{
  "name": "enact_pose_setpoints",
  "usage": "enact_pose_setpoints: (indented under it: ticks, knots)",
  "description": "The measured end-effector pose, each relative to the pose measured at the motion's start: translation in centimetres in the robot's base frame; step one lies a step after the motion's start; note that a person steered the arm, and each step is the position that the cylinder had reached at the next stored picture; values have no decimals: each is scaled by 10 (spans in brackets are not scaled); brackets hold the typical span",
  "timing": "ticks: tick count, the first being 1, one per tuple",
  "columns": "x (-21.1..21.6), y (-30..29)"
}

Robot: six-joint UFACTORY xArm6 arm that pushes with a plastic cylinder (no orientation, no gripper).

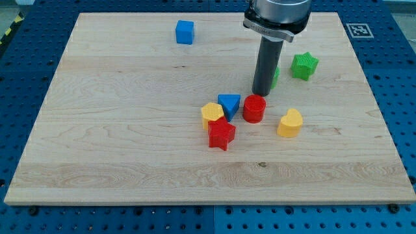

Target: Slide green circle towards green star

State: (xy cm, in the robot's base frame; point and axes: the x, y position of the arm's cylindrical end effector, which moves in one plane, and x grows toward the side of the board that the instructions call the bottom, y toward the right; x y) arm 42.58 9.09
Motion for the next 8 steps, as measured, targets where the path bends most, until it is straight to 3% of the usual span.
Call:
enact_pose_setpoints:
  ticks: [4, 8]
  knots:
    - [-21, -18]
    - [-46, 16]
